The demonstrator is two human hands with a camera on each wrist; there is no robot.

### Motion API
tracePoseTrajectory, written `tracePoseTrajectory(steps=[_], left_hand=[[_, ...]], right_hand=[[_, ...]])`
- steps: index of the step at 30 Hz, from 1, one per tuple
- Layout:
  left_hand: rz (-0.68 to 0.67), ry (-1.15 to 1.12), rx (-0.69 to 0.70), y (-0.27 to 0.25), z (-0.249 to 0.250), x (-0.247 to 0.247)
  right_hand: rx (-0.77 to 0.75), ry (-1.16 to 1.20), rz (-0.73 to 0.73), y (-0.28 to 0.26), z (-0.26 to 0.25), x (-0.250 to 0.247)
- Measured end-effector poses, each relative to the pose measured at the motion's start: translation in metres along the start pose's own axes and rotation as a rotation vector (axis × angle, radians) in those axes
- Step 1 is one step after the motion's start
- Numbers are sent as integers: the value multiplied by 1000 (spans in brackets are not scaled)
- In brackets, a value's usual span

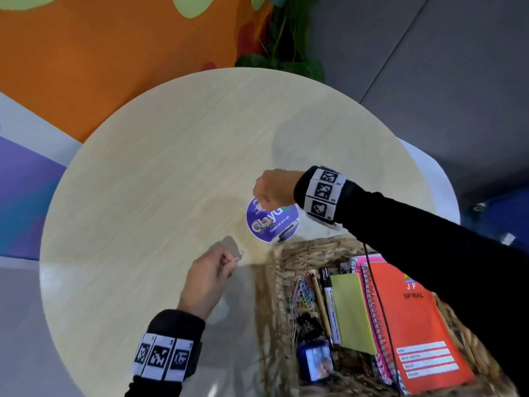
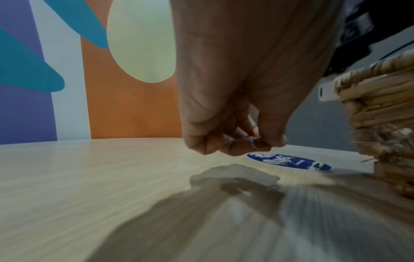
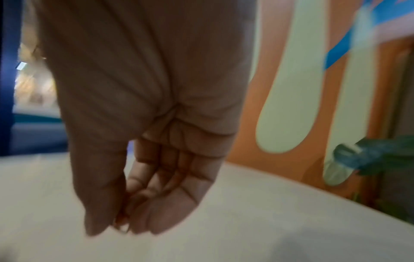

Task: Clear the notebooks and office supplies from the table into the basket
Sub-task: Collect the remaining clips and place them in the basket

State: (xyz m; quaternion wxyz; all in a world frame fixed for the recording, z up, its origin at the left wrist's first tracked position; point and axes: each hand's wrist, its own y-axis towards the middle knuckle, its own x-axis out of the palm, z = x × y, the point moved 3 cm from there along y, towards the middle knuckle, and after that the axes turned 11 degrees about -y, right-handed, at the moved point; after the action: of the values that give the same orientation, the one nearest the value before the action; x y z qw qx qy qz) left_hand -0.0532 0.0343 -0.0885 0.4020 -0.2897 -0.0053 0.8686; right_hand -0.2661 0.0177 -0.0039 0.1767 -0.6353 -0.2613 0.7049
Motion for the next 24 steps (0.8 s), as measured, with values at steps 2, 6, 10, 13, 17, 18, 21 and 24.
tracePoseTrajectory(steps=[2, 6, 10, 13, 17, 18, 21, 24], left_hand=[[25, 4, -19, -1, 3, -2], [64, -31, 14, -5, 28, -13], [98, -107, 32, -10, 65, -29], [71, -98, 106, -22, 101, -36], [-50, -52, 160, -41, 143, -30], [-90, -8, 167, -43, 151, -23], [-228, 226, 211, -44, 168, 11], [-419, 394, 246, -38, 173, 55]], right_hand=[[31, 124, 107, -43, -2, -14], [78, 352, 110, -122, -31, 7], [150, 413, -76, -132, -68, 63], [260, 358, -184, -116, -78, 98], [282, 293, -213, -108, -83, 113], [302, 294, -196, -111, -80, 114], [465, 364, -4, -146, -64, 98], [656, 498, 232, -204, -46, 92]])
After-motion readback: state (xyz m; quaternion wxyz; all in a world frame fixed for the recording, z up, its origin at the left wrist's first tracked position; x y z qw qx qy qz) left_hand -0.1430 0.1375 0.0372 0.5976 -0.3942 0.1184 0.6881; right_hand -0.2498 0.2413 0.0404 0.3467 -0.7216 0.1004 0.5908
